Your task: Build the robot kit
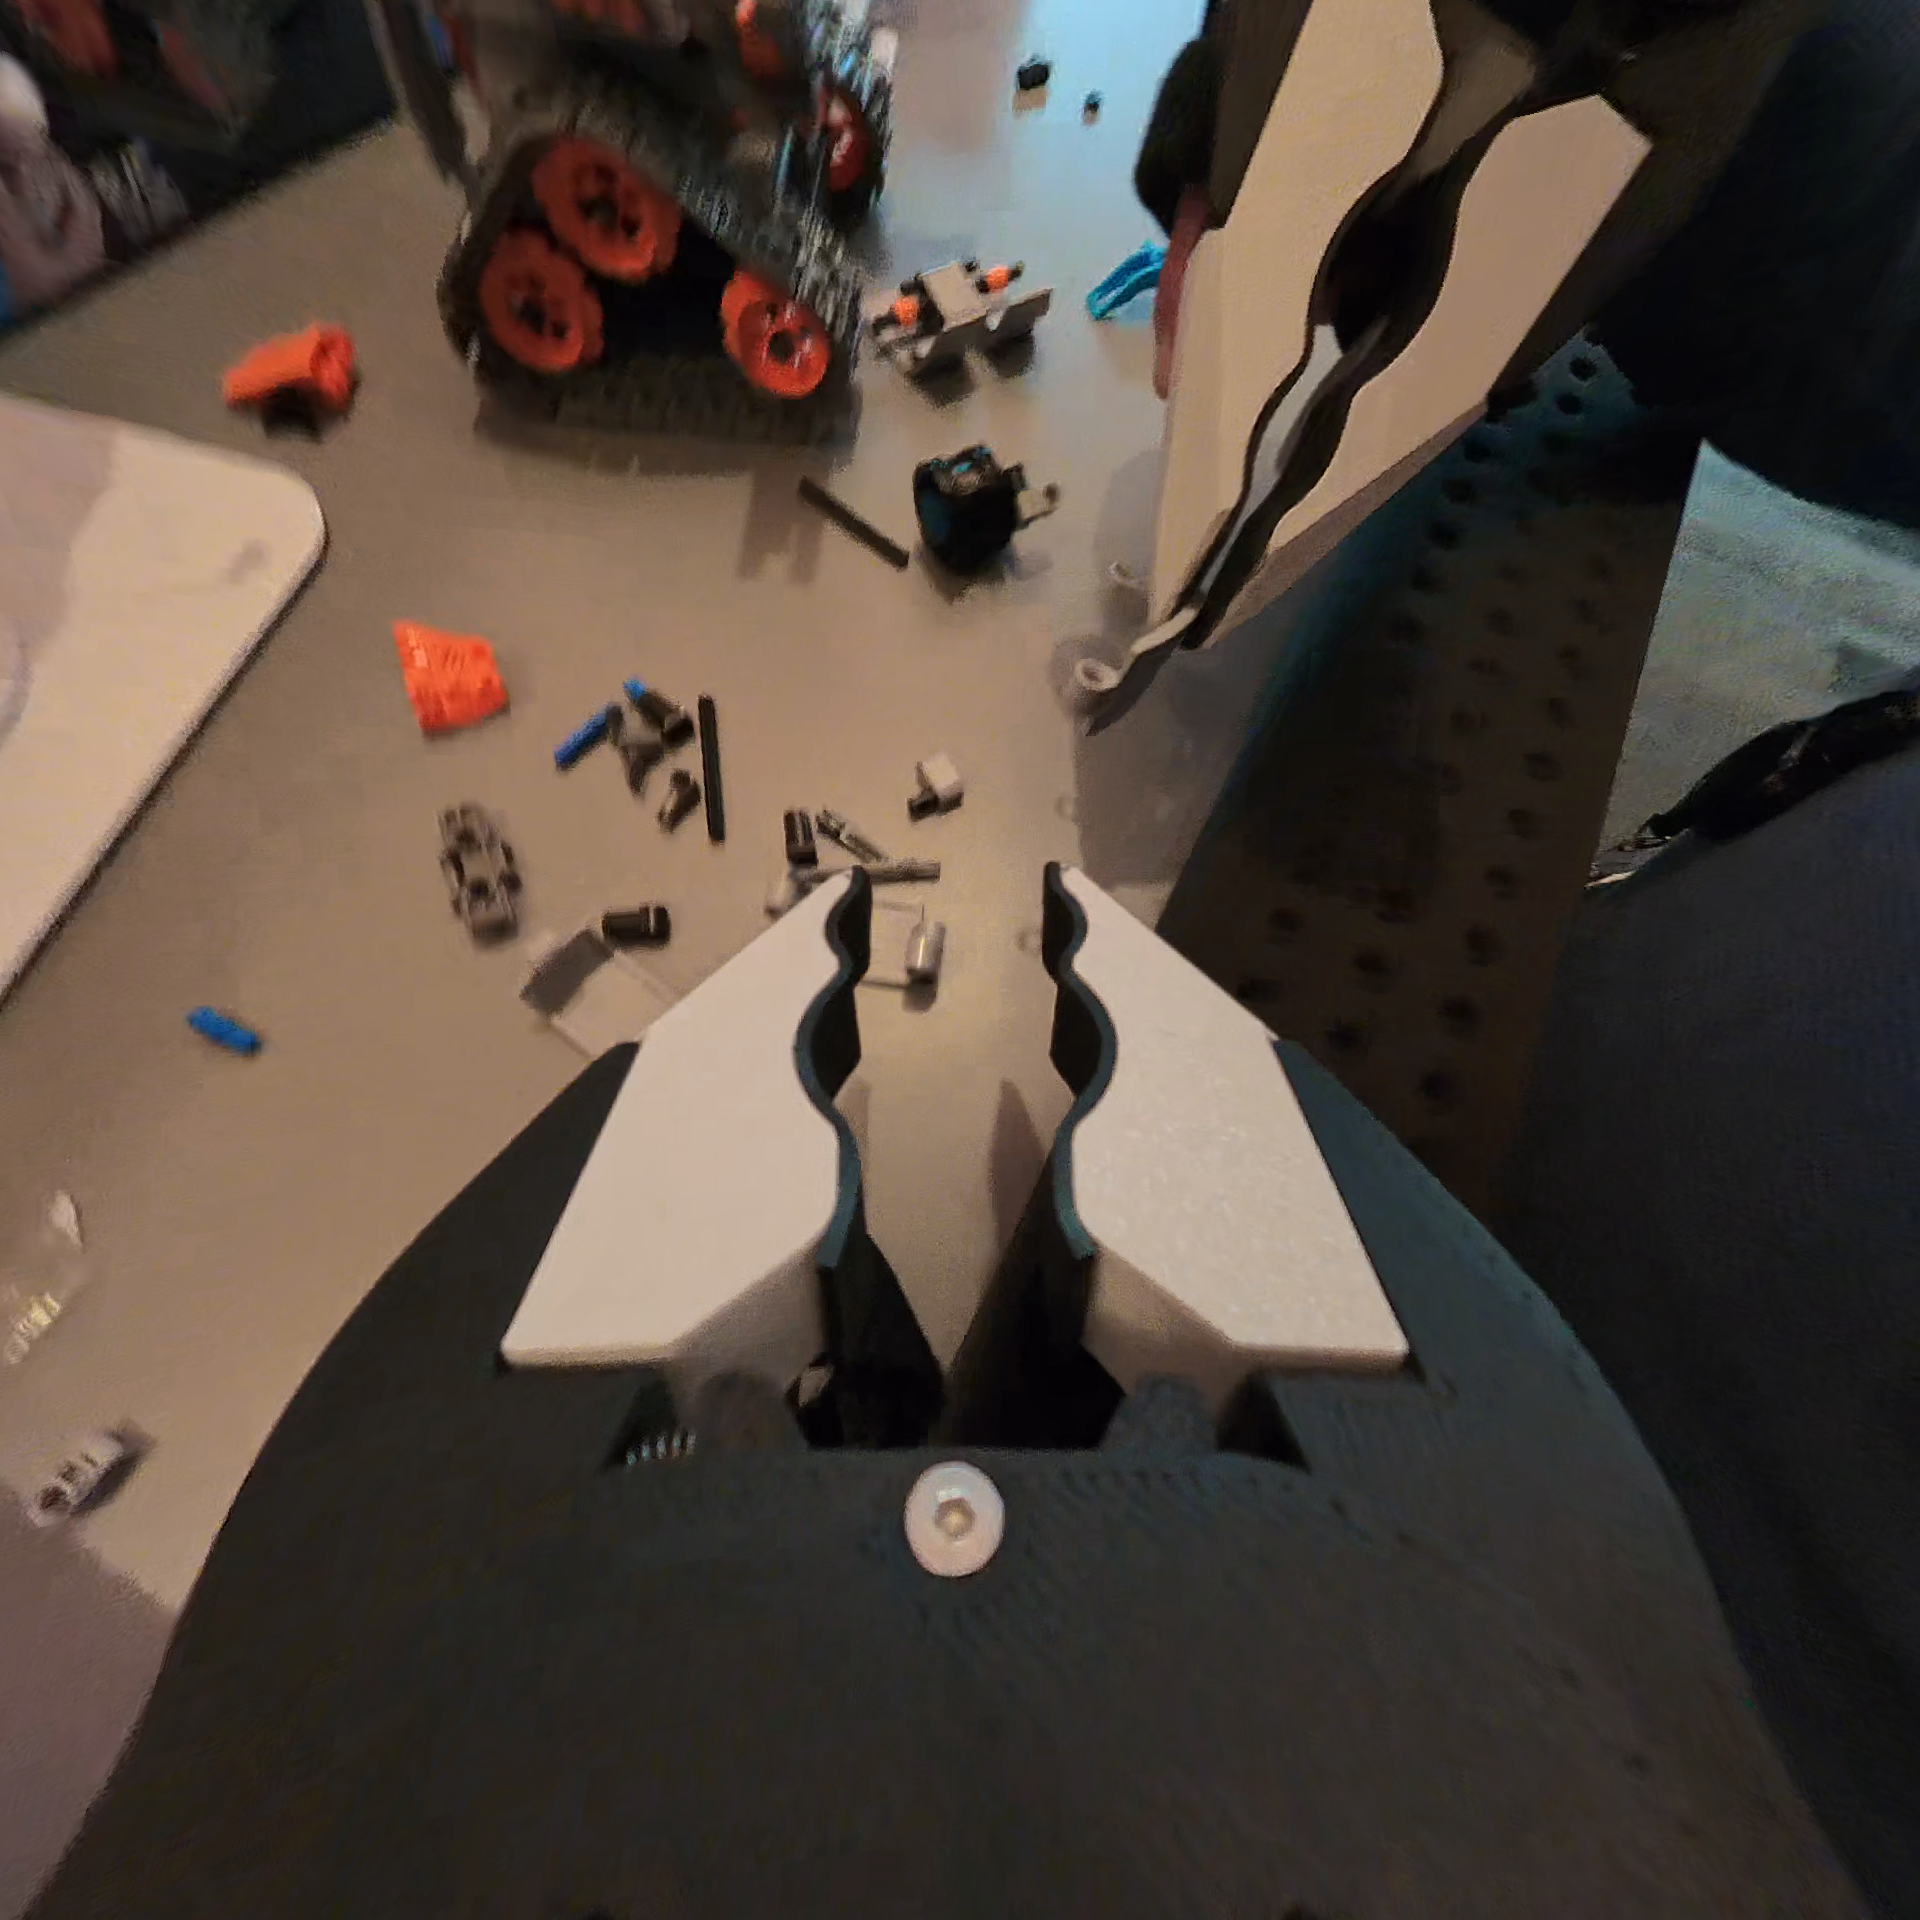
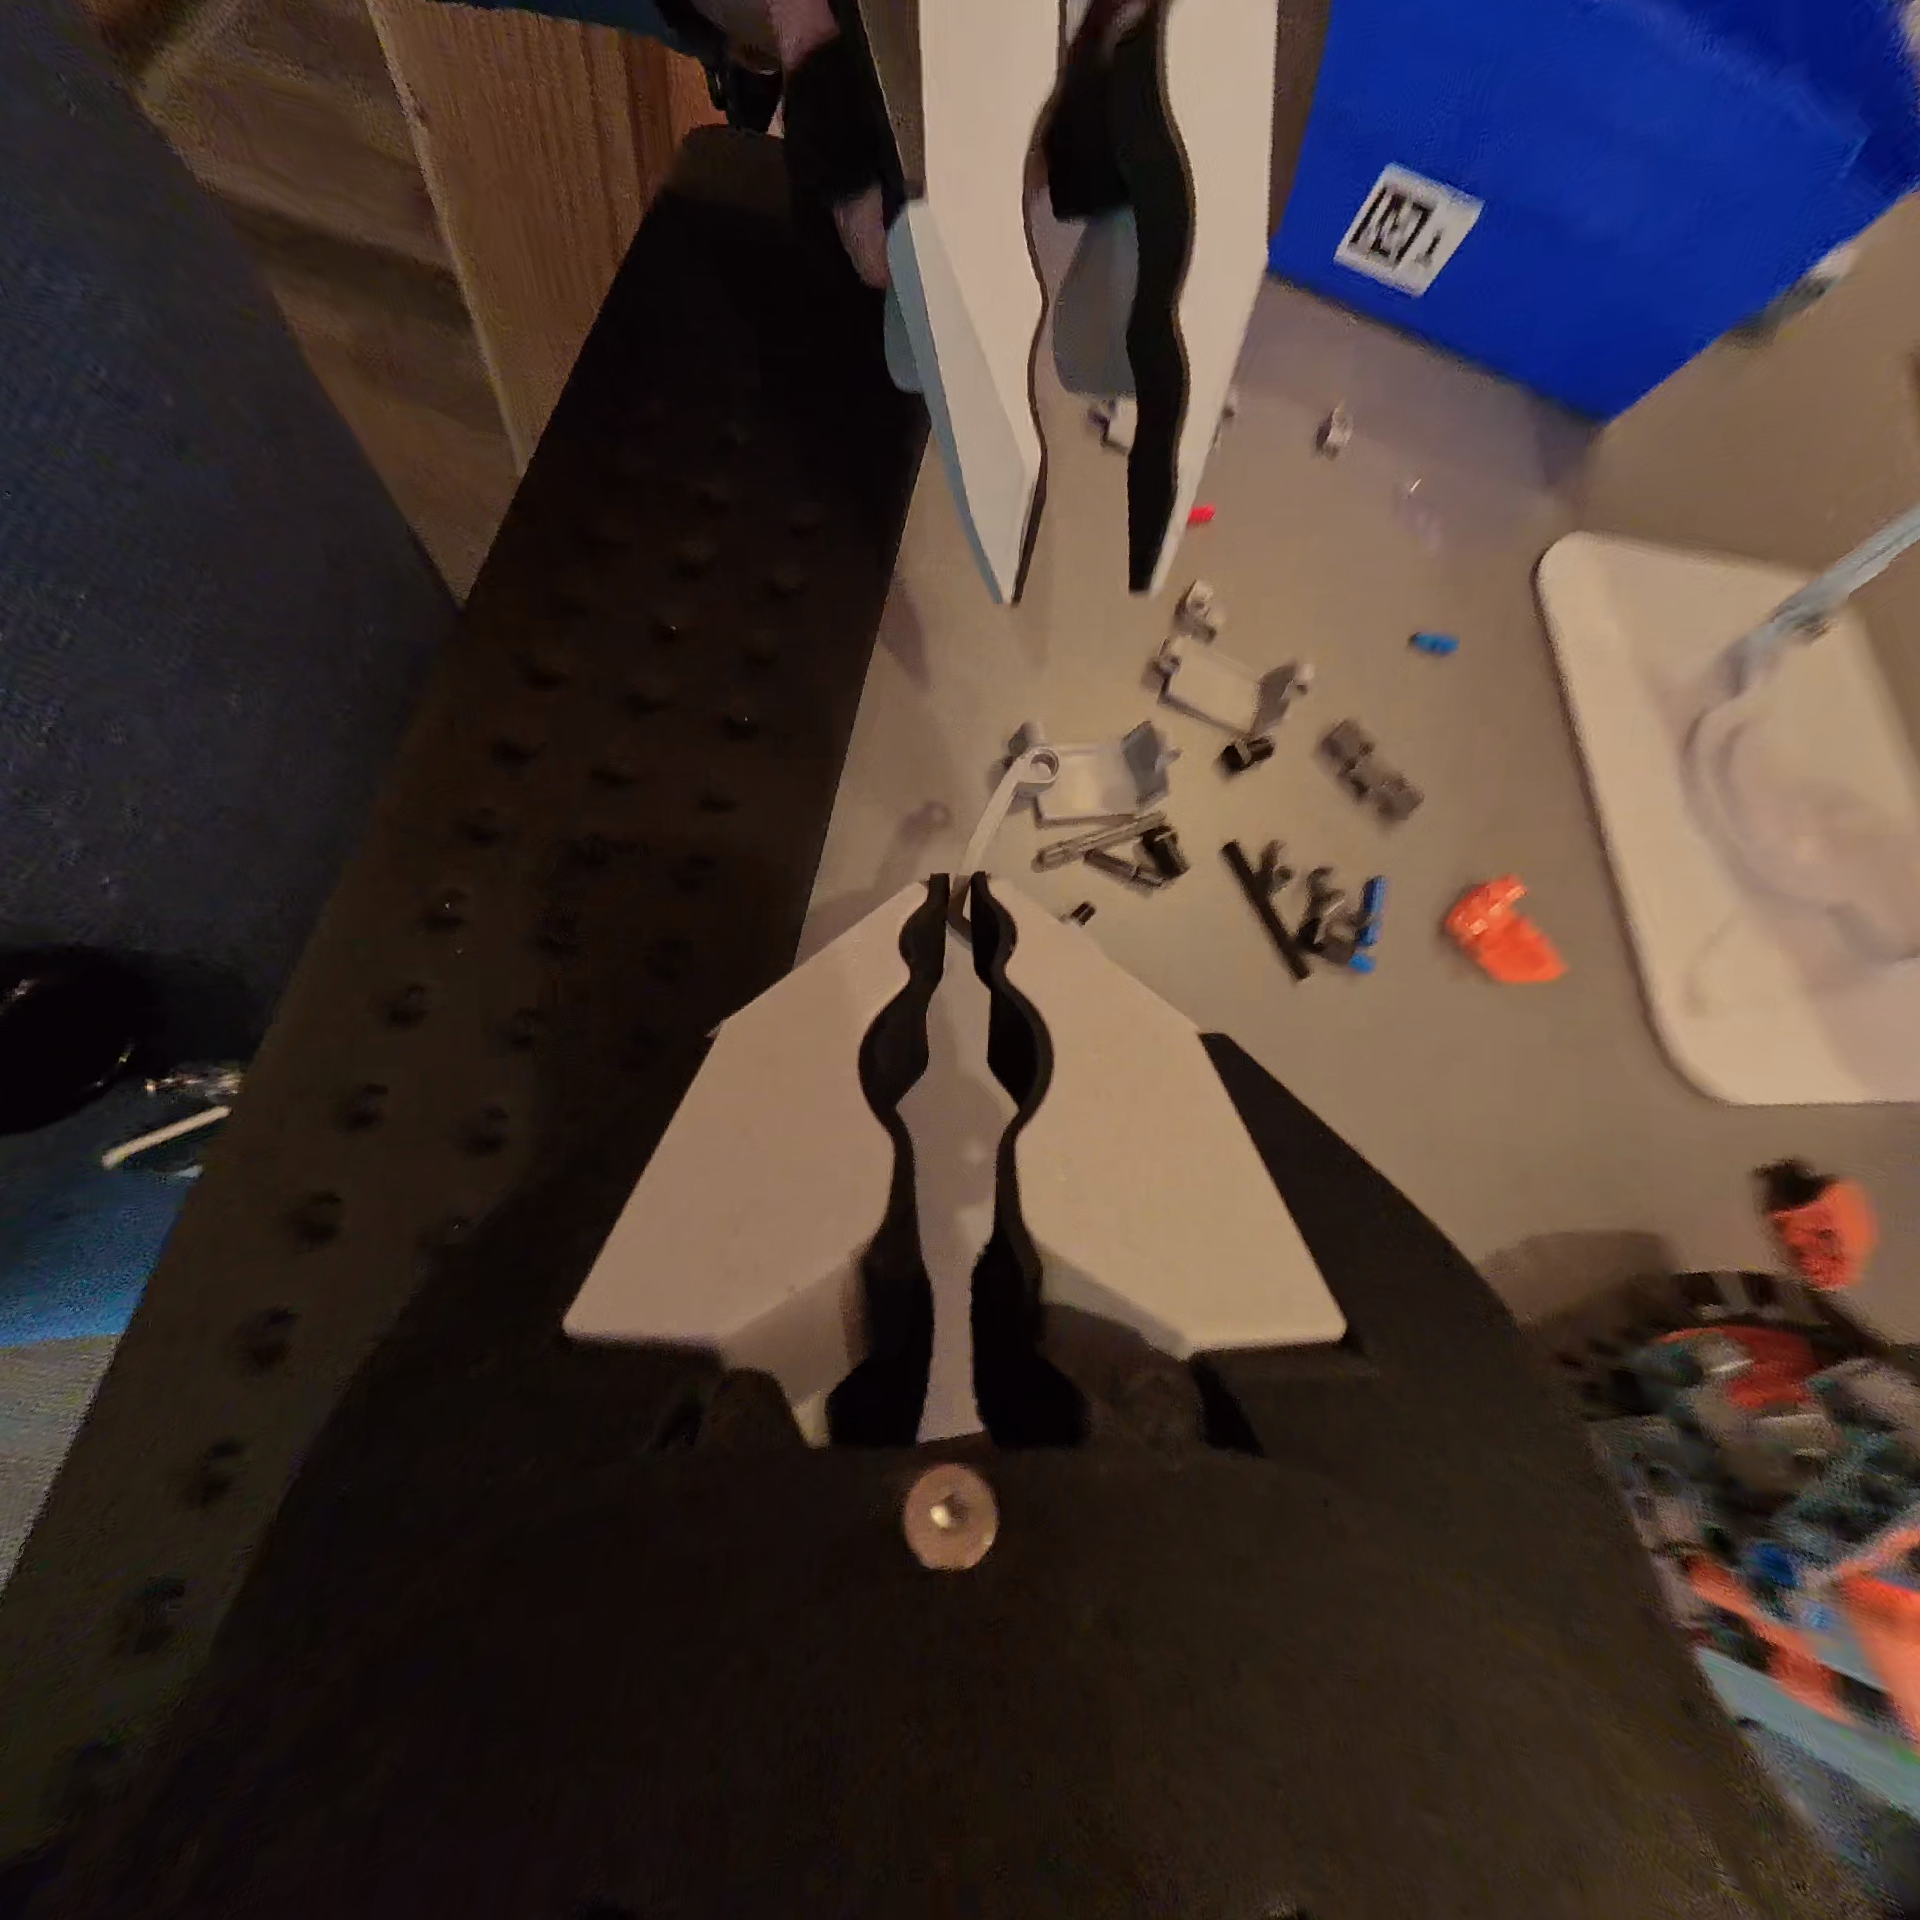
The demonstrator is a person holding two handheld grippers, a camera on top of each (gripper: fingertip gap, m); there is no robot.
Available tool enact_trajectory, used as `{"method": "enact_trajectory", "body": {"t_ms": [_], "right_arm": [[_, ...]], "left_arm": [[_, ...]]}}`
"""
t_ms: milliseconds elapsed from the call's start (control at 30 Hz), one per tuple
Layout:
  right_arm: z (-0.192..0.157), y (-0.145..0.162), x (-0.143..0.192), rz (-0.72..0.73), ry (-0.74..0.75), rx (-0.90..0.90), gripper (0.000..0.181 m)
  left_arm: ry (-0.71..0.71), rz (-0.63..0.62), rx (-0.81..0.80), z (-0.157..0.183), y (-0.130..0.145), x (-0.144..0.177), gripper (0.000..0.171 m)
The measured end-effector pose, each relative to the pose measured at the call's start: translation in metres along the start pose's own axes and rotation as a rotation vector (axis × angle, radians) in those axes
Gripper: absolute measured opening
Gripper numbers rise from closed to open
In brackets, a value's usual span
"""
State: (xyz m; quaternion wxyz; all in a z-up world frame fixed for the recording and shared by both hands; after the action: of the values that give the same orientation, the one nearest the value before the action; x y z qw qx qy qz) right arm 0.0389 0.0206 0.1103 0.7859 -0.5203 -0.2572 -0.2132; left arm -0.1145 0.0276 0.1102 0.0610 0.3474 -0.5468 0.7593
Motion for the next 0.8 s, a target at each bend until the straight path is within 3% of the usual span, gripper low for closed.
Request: {"method": "enact_trajectory", "body": {"t_ms": [167, 267, 367, 533, 800], "right_arm": [[-0.017, -0.017, 0.002, -0.043, 0.04, 0.204, 0.001], [-0.023, -0.022, 0.005, -0.057, 0.067, 0.286, 0.001], [-0.031, -0.028, 0.009, -0.037, 0.08, 0.326, 0.001], [-0.038, -0.025, 0.012, -0.013, 0.103, 0.27, 0.004], [-0.045, -0.021, 0.012, 0.02, 0.104, 0.169, 0.011]], "left_arm": [[0.099, 0.029, -0.253, 0.04, -0.017, -0.01, 0.027], [0.157, -0.042, -0.321, 0.052, -0.014, -0.018, 0.02], [0.193, 0.017, -0.355, 0.059, -0.017, -0.015, 0.008], [0.233, 0.046, -0.355, 0.072, -0.014, -0.014, 0.004], [0.266, 0.081, -0.214, 0.074, -0.011, -0.018, 0.004]]}}
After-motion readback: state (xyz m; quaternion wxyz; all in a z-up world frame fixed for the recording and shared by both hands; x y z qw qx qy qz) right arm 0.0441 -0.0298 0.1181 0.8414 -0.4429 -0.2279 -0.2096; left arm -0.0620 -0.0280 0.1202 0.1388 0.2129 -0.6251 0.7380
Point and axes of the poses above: each gripper's, where its closed fingertips meet, x back along the fingers, y out of its underside, z = x × y across the jaws, the point moved 6 cm from there along x, back along the fingers, and after that the axes turned 8 degrees about x, right-handed, at the moved point
